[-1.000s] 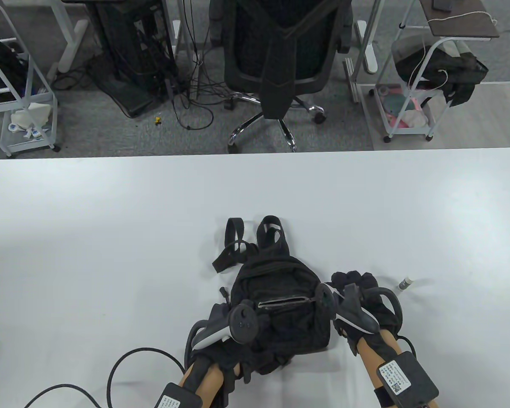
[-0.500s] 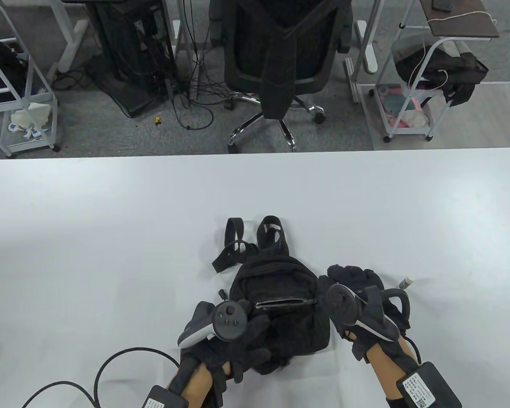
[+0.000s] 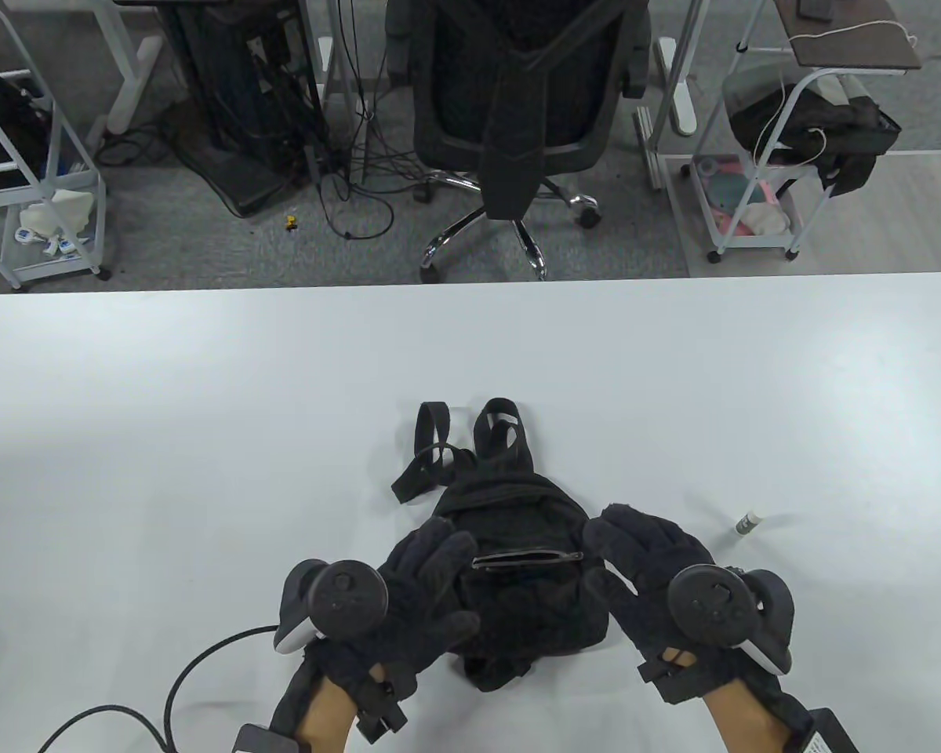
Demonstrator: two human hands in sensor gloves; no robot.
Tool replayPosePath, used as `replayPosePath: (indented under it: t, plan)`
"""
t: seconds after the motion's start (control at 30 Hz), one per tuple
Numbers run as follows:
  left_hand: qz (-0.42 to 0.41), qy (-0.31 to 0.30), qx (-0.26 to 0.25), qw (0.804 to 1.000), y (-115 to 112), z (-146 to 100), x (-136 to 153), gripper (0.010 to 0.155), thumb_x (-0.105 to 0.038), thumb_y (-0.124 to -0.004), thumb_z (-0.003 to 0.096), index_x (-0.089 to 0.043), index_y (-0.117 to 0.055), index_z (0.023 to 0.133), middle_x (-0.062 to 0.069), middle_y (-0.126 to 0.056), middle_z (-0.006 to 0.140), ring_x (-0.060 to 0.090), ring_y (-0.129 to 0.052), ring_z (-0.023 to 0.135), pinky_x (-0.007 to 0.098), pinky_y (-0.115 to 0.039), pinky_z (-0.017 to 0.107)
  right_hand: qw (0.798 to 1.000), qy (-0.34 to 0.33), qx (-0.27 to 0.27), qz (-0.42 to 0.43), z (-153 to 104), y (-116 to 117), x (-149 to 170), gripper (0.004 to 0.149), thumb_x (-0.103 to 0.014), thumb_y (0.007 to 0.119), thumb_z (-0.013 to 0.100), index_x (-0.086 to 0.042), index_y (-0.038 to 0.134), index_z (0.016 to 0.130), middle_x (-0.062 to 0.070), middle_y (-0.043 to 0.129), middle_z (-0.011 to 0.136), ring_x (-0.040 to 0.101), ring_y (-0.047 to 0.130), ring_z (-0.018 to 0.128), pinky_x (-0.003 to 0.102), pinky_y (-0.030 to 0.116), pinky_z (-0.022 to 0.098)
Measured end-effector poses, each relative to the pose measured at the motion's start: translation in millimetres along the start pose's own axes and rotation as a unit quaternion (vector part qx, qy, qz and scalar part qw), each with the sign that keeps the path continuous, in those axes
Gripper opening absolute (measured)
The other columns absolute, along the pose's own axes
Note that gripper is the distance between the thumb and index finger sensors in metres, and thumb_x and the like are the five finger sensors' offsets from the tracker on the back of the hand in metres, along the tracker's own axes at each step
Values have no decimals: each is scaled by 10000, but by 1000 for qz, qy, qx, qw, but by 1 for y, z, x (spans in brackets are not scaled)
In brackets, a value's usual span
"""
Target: Apply lubricant on backpack
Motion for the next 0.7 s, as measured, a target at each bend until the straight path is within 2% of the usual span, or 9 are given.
replayPosePath:
  t: [0.07, 0.2, 0.33, 0.5, 0.7]
  plan:
    - [-16, -26, -28, 999, 3, -1, -3, 852, -609, -736, 483, -203, -398, 1151, 271, -302, 1158, 619, -481, 1005, 727, -483, 708, 999, -7, 3, 32, -2, 1, 2, 589, -613, 799, 413, -428, 718, 967, -46, 674, 1065, 258, 807, 965, 546, 651, 699]
    - [-46, -79, -92, 992, 9, -5, -14, 822, -612, -674, 476, -190, -440, 1141, 268, -351, 1151, 601, -530, 996, 715, -512, 705, 994, -21, -1, 110, -4, 11, 5, 603, -616, 793, 416, -421, 697, 978, -37, 657, 1069, 267, 787, 973, 551, 638, 702]
    - [-62, -122, -130, 982, 12, -7, -24, 828, -626, -665, 466, -186, -453, 1134, 259, -384, 1147, 583, -565, 989, 702, -535, 702, 985, -48, -18, 162, -8, 22, -1, 629, -622, 784, 419, -413, 656, 998, -29, 632, 1075, 275, 764, 981, 553, 627, 705]
    - [-95, -140, -140, 975, 5, -6, -26, 817, -637, -667, 458, -174, -525, 1115, 244, -453, 1136, 561, -619, 975, 687, -566, 699, 976, -63, -37, 205, -15, 34, -2, 639, -629, 776, 420, -413, 636, 1004, -32, 624, 1075, 271, 760, 982, 553, 626, 704]
    - [-91, -138, -132, 977, -3, -4, -26, 807, -636, -674, 457, -167, -557, 1104, 244, -488, 1125, 554, -642, 966, 682, -579, 695, 971, -65, -47, 227, -16, 36, 0, 637, -629, 772, 422, -405, 640, 1004, -26, 626, 1071, 274, 758, 981, 558, 623, 702]
Point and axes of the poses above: the tracker on the back of each hand, its own x axis roughly to the little-finger side, its own z axis roughly from the wrist to the fingertips, y = z × x, the point moved 3 cm from there along z, roughly from the wrist to the fingertips
